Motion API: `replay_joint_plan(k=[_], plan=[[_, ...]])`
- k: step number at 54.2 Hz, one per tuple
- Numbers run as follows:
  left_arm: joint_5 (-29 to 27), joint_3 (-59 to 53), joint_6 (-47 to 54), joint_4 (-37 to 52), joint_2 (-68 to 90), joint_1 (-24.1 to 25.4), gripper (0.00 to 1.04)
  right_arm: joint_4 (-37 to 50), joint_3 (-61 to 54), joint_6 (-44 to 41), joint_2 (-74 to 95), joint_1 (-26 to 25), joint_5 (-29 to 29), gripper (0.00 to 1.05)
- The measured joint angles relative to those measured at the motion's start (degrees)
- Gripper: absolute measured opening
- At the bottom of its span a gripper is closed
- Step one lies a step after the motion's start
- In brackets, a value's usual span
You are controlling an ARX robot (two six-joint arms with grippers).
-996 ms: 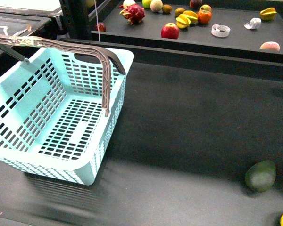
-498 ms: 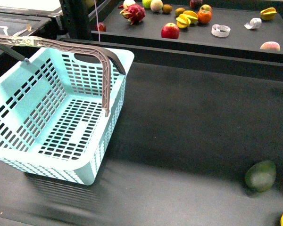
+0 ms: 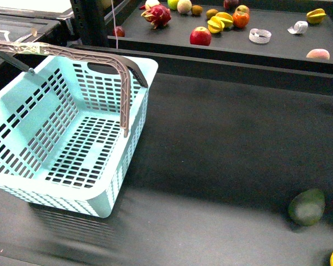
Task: Pick mango with right arm and hold basket with left
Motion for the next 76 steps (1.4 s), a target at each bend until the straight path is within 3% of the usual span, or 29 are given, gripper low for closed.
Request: replay_joint_plan(k=[10,27,40,59,76], plan=[[1.4,12.2,-7.7,0.4,19.8,-0.7,0.99,0.0,0.0,0.0,0.0,0.0,0.0,0.97],[5.3,28.1,-16.9,-3.1,36.1,-0.1,0.99,0.0,0.0,0.0,0.0,0.0,0.0,0.97],[5.7,36.4,-21.6,-4.9,41.3,0.3,0.99,0.0,0.0,0.0,0.0,0.0,0.0,0.97],[7.3,36.1,-22.9,-6.3,37.8,-1.6,0.99,0.0,0.0,0.0,0.0,0.0,0.0,0.97],[7.2,48.9,-24.9,-12.1,47.3,-3.1,0.99,0.0,0.0,0.0,0.0,0.0,0.0,0.97]])
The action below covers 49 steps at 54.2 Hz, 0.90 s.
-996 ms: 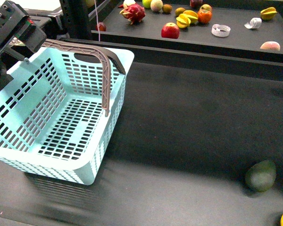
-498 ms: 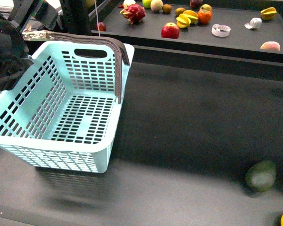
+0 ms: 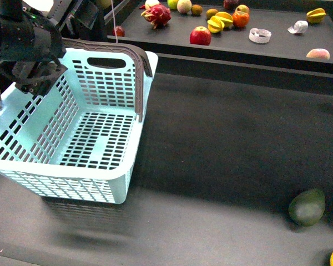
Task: Pick mango with right arm and hold basket with left
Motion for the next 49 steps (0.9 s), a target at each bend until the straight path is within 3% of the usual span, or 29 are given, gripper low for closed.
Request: replay_joint_plan(k=[15,37,45,49], plan=[[0.1,9.8,-0.1,-4.2,6.2,-0.3,0.98,0.0,0.0,0.0,0.0,0.0,0.0,0.97],[1.7,11.5,-0.7,-5.4,7.6,-0.3,0.26,0.0,0.0,0.0,0.0,0.0,0.0,0.97],[4.2,10.3,-0.4,-4.1,7.0,-0.5,0.10,0.0,0.0,0.0,0.0,0.0,0.0,0.97],[5.1,8.2,3.6,-2.7,6.1,-0.8,0.08,0.0,0.0,0.0,0.0,0.0,0.0,0.97]])
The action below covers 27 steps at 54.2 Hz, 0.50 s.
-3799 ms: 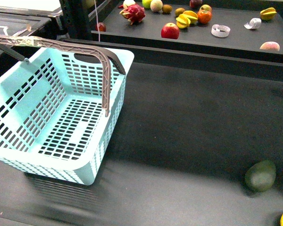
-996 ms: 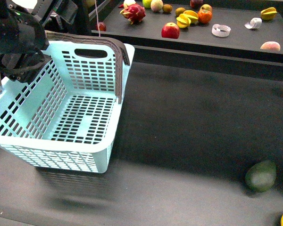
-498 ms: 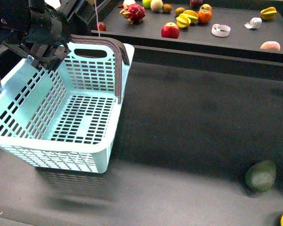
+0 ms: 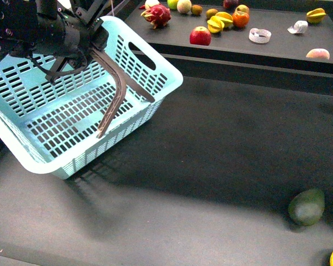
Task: Pick mango with right arm and hold basket with left
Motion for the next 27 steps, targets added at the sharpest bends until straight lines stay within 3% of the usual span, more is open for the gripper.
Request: replay_joint_plan(k=[27], plan=[[10.2,-27.8,12.7,11.9,-20.9,-0.4,0.08,0.0,0.0,0.0,0.0,0.0,0.0,0.97]])
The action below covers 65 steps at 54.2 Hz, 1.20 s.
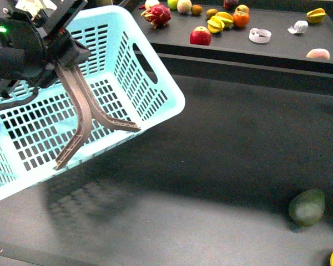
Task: Pick mango with right arm and hold basket with left
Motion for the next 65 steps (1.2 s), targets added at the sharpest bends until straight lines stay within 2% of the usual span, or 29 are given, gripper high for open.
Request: replay_joint_plan(k=[12,24,31,38,65], plan=[[6.4,-10.0,6.2,2.9,-11.3,-3.5,0.08,0.0,0.0,0.0,0.0,0.0,0.0,0.97],[11.0,-13.2,11.4,2.6,-15.8,-8.7,0.08,0.0,0.0,0.0,0.0,0.0,0.0,0.97],[11.5,-13.2,16.0,0.9,-16.5,-12.6,0.08,0.0,0.0,0.0,0.0,0.0,0.0,0.97],[11.4,-13.2,17.8,0.4,-16.3,-14.4,0.08,0.0,0.0,0.0,0.0,0.0,0.0,0.97],[10.2,-12.6,21.5,-1.2,-15.3,-15.8,0.08,0.0,0.0,0.0,0.0,0.0,0.0,0.97]])
